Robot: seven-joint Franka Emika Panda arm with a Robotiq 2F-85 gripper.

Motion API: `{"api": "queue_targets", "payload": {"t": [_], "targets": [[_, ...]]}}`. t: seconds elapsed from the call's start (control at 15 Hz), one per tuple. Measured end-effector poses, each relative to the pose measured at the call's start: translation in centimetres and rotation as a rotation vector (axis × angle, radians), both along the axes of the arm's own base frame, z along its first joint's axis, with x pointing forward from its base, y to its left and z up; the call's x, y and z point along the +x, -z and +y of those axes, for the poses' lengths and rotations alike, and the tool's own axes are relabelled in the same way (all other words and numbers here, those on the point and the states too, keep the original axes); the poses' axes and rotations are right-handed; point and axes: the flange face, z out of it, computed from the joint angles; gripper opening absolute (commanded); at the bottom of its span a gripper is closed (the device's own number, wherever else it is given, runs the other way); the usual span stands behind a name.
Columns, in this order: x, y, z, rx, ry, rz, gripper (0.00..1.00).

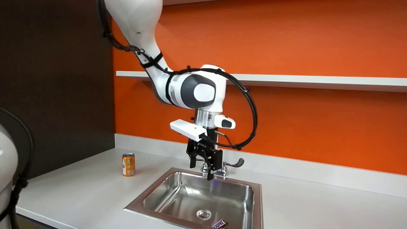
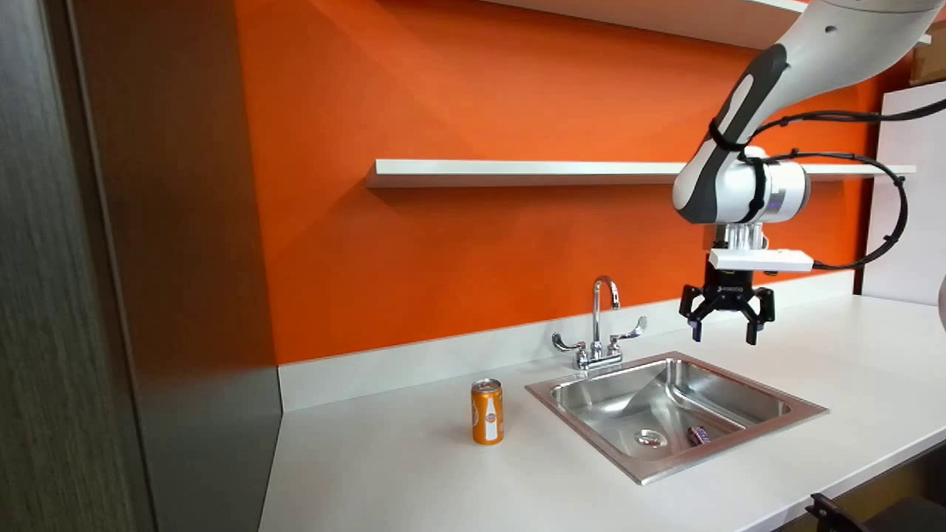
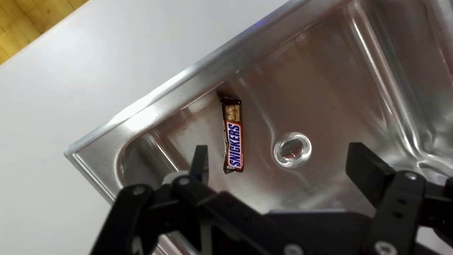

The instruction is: Take the brown packet out of the sink and place it on the left side of the countertop.

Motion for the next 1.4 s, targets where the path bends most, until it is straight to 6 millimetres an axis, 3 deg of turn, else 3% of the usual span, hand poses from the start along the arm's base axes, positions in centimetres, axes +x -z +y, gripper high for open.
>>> {"api": "queue_targets", "payload": {"t": [0.47,0.87,1.4], "targets": [[3.3,4.3,-1.7,-0.027,0.019,0.028,1.00],[5.6,7.9,-1.7,-0.032,0.015,0.050,1.00],[6.3,11.9,-2.1,-0.043,0.010,0.082,1.00]]}}
